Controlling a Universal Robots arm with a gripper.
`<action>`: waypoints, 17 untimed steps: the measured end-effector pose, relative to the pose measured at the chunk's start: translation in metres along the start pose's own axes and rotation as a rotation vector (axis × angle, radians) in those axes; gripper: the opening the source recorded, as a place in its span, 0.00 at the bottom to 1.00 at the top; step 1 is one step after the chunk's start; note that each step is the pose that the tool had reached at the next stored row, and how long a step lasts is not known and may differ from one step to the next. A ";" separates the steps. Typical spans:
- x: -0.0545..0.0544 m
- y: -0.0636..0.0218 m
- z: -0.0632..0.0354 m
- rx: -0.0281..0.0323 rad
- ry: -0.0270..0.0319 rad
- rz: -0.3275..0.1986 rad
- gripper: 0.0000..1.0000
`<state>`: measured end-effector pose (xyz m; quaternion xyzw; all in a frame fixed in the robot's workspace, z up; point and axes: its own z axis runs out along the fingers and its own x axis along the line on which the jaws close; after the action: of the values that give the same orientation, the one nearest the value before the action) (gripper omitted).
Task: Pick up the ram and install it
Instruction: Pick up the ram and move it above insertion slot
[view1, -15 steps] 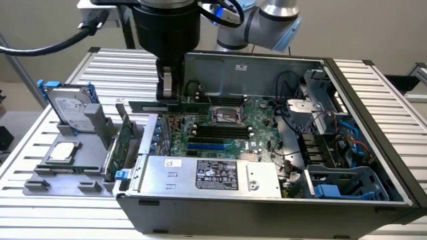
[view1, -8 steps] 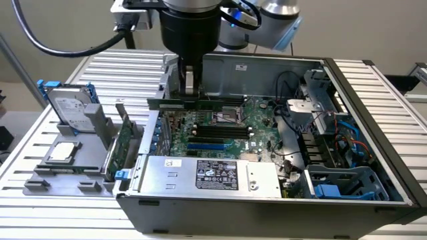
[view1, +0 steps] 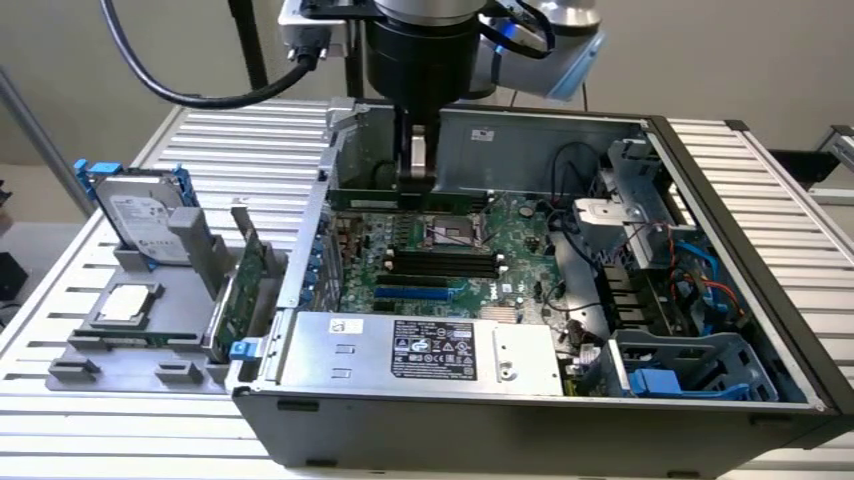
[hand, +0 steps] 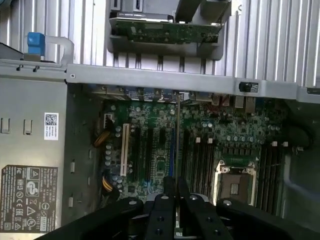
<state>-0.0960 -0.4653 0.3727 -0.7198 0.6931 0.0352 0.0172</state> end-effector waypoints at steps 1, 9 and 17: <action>-0.002 -0.0037 0.0010 -0.0004 -0.0001 0.000 0.00; -0.021 -0.0298 0.0101 -0.0028 -0.0001 0.000 0.00; -0.048 -0.0479 0.0237 -0.0029 -0.0002 0.000 0.00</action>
<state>-0.0505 -0.4141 0.3515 -0.7198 0.6931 0.0362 0.0162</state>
